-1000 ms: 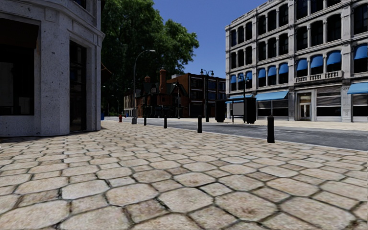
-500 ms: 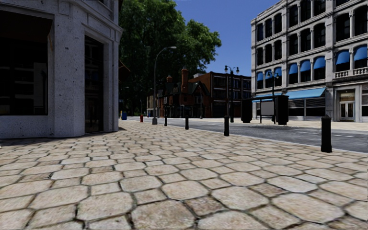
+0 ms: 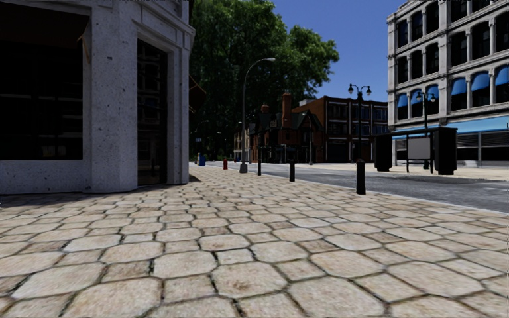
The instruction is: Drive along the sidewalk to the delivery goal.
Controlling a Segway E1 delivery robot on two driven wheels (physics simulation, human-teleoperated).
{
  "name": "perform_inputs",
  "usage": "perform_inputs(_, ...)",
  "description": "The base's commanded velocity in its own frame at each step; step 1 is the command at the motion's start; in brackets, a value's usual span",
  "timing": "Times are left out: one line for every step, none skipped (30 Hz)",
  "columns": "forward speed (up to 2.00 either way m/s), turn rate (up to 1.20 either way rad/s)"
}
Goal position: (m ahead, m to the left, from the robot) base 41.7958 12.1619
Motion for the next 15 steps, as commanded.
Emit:
perform_inputs(1.98,0.36)
perform_inputs(1.98,0.36)
perform_inputs(1.98,0.36)
perform_inputs(1.98,0.36)
perform_inputs(1.98,0.3)
perform_inputs(1.98,0.28)
perform_inputs(1.98,0.28)
perform_inputs(1.98,0.27)
perform_inputs(1.98,0.13)
perform_inputs(1.98,0.0)
perform_inputs(1.98,0.0)
perform_inputs(1.98,0.0)
perform_inputs(1.98,0.0)
perform_inputs(1.98,0.0)
perform_inputs(1.98,0.0)
